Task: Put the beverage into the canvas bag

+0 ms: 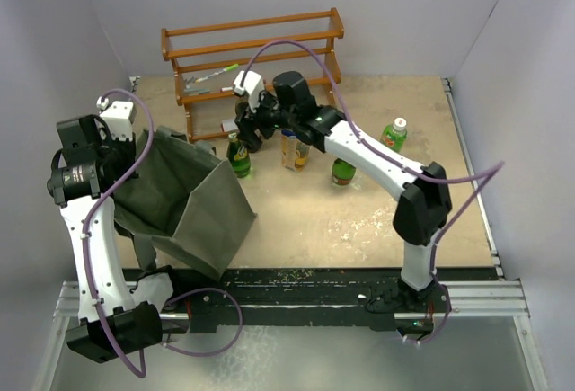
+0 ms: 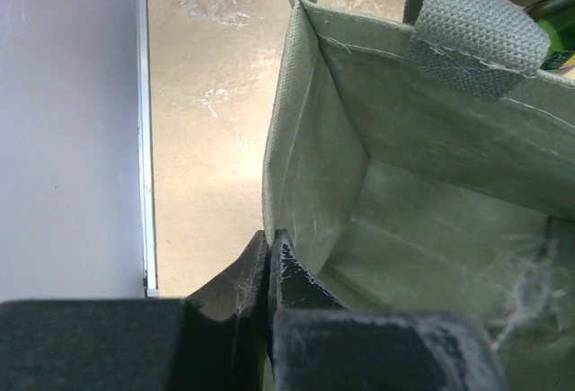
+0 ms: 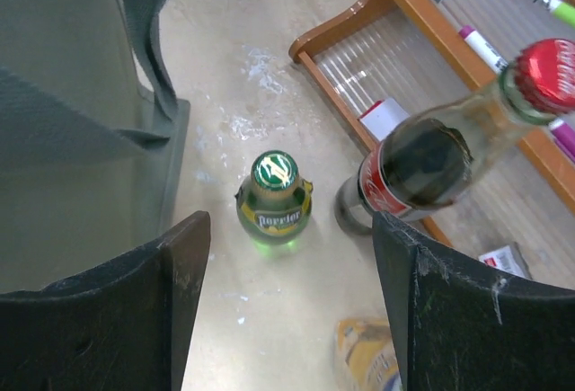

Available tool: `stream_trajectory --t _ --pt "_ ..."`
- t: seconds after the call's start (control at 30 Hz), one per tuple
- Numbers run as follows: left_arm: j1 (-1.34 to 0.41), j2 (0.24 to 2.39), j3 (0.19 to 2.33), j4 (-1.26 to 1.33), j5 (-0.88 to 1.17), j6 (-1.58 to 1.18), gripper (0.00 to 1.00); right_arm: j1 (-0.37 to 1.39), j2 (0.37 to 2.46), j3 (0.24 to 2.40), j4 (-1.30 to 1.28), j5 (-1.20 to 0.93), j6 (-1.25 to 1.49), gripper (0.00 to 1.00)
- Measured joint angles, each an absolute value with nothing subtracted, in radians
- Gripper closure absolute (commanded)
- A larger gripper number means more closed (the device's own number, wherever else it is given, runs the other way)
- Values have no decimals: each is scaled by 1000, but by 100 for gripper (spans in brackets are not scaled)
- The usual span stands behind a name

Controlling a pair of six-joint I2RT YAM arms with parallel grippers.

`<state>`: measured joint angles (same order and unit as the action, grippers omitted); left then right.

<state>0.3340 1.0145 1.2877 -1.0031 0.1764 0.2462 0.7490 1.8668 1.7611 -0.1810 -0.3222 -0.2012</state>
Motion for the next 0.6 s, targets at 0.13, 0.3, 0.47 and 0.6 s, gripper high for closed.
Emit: stream_trajectory --t 0.13,0.3,0.47,0.6 --pt "334 1013 1288 -1003 189 246 100 775 1965 1828 -182 -282 -186 26" --pt "334 1007 1287 -1005 206 246 100 791 2061 1898 -196 -255 -173 28" --pt "334 1002 1287 -1010 220 246 100 797 2126 1955 -202 -249 -159 34" --pt "334 999 1288 -1011 224 246 99 799 2164 1987 -208 -249 -148 42"
